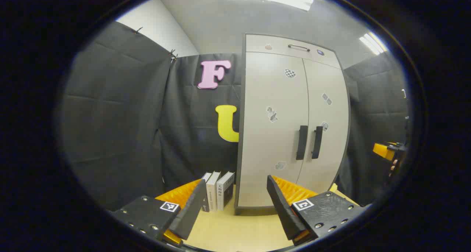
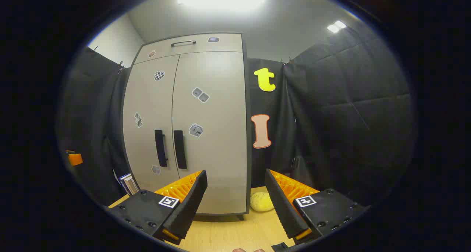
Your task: Open the right door of the double-door shoe cabinet with the right hand, and open the left door with the left hand.
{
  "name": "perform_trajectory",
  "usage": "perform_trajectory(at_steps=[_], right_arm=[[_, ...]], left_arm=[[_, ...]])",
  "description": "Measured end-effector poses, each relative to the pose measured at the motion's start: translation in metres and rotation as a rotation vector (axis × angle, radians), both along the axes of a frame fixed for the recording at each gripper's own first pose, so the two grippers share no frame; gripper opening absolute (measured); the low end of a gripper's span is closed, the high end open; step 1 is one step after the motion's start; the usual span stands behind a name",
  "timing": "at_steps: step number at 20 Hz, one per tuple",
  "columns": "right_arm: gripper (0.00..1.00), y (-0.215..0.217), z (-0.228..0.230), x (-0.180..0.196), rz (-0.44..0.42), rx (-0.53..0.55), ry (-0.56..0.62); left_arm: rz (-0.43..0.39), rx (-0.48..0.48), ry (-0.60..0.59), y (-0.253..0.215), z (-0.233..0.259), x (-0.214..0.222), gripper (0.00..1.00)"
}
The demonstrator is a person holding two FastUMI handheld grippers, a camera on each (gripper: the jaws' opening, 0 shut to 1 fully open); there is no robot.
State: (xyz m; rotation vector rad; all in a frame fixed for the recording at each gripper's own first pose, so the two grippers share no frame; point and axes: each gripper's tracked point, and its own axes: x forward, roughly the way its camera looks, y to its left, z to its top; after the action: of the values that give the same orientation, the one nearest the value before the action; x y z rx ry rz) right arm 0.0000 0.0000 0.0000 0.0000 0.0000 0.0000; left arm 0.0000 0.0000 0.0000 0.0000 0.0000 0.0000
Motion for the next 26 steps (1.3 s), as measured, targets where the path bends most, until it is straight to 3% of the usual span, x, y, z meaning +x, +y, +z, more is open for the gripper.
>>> perform_trajectory(at_steps=[14,15,19,20,25,26], right_arm=[[0.99,0.011,-0.03,0.001,0.061,0.044,0.1],[0.94,0.012,-0.029,0.001,0.064,0.043,0.101],[0.99,0.024,-0.017,0.006,0.097,0.042,0.08],[0.94,0.027,-0.014,0.006,0.106,0.038,0.073],[0.99,0.043,0.014,0.024,0.142,0.038,0.023],[0.94,0.046,0.014,0.025,0.154,0.027,0.009]], left_arm=[[0.035,-0.008,0.051,-0.002,-0.031,-0.017,0.95],[0.035,-0.012,0.055,-0.003,-0.033,-0.018,0.95],[0.037,-0.014,0.074,-0.01,-0.049,-0.026,0.96],[0.038,-0.017,0.079,-0.012,-0.053,-0.028,0.96],[0.037,-0.059,0.112,-0.016,-0.07,-0.037,0.96],[0.039,-0.067,0.117,-0.016,-0.073,-0.039,0.96]])
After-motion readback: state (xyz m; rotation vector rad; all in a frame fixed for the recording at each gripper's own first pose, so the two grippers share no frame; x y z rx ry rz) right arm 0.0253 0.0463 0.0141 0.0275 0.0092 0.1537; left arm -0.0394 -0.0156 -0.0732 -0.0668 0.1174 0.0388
